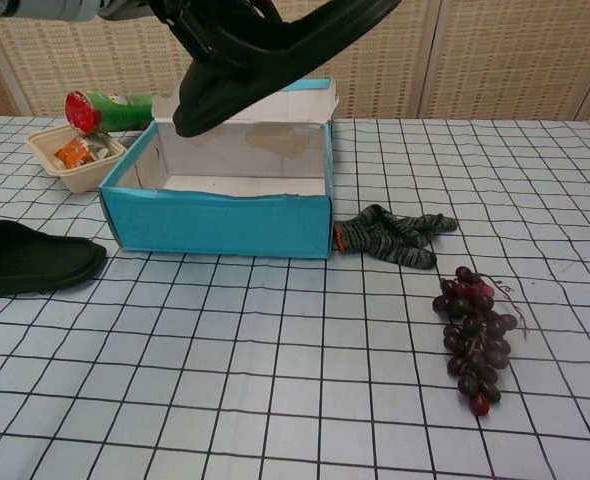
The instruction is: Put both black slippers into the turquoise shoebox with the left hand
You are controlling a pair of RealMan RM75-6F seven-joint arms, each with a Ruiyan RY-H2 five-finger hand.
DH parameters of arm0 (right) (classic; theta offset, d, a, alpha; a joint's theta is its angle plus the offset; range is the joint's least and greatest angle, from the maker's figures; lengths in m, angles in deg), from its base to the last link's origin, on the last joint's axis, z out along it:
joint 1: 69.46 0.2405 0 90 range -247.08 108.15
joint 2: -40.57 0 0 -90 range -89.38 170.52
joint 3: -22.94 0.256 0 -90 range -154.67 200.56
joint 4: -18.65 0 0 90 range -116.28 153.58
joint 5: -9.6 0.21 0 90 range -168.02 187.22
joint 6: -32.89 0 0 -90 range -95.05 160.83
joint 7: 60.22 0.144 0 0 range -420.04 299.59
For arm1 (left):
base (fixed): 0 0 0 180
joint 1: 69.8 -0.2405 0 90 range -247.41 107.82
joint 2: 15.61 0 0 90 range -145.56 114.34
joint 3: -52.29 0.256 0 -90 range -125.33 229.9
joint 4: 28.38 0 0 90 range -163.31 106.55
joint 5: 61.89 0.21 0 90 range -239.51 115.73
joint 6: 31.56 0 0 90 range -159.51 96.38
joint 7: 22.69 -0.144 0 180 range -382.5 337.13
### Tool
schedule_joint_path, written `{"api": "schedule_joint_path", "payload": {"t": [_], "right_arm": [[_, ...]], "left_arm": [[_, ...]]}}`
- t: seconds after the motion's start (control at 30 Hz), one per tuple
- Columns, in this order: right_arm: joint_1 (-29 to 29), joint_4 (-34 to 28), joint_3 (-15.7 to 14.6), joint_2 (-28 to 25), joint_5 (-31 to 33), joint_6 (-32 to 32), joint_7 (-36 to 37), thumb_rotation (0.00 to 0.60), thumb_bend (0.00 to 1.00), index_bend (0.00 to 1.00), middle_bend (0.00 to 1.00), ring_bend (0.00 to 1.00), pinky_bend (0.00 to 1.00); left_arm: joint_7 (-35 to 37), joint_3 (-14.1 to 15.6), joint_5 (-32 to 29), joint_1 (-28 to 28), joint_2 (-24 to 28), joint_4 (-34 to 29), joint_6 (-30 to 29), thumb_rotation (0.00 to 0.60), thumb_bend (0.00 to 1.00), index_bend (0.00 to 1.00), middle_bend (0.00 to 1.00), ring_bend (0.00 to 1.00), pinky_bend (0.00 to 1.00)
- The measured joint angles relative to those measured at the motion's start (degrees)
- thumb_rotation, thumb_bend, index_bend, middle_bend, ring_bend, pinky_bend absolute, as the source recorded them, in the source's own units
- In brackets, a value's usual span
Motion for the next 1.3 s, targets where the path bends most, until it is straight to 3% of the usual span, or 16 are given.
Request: {"api": "schedule_joint_path", "payload": {"t": [0.37,0.8,1.3], "right_arm": [[0.06,0.42,0.54,-0.23,1.40,0.56,0.15,0.600,0.16,0.00,0.00,0.00,0.00],[0.35,0.12,0.25,-0.12,1.96,1.86,-0.62,0.600,0.16,0.00,0.00,0.00,0.00],[0.50,-0.38,-0.29,-0.69,1.49,2.45,-0.33,0.600,0.16,0.00,0.00,0.00,0.00]], "left_arm": [[-1.57,3.53,-2.52,6.59,-11.12,16.12,0.47,0.600,0.52,0.69,0.79,0.64,0.62],[-0.02,7.08,1.92,8.30,-20.19,34.69,5.22,0.600,0.56,0.69,0.79,0.63,0.61],[-1.71,11.36,5.76,7.71,-26.63,46.35,8.78,0.600,0.56,0.70,0.80,0.63,0.62]]}}
